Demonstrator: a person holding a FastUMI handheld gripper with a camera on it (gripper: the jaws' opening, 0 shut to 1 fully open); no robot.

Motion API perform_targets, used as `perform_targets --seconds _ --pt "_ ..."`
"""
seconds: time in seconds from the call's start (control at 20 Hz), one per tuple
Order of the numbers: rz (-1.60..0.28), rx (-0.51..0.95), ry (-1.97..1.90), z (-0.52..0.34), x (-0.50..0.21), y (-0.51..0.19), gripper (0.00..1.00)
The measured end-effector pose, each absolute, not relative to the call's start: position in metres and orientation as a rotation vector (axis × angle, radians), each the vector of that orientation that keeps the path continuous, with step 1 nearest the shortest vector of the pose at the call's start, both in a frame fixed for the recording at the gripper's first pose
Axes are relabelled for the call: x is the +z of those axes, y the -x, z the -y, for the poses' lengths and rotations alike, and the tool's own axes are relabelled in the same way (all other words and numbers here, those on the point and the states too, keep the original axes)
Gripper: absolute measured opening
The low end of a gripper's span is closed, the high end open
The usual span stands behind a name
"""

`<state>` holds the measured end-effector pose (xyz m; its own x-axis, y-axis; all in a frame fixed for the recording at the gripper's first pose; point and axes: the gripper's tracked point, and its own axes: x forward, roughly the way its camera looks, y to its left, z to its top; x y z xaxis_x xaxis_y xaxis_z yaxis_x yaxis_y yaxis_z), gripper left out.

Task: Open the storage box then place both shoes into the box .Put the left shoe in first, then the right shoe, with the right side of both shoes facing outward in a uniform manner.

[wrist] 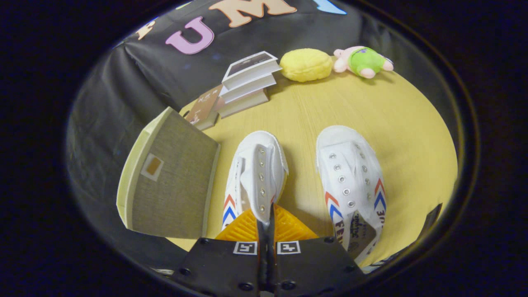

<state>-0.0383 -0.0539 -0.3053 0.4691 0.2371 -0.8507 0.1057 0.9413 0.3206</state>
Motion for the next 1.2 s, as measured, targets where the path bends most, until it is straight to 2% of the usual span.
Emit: perform_targets --seconds 0.3,0.7,1.2 --pt "-1.019 0.06 -0.38 0.027 -0.254 0.017 0.03" --pt "-0.953 0.102 -0.407 -0.024 -0.184 -0.012 0.04" --pt "-0.981 0.189 -0.441 -0.11 -0.166 -0.027 0.03"
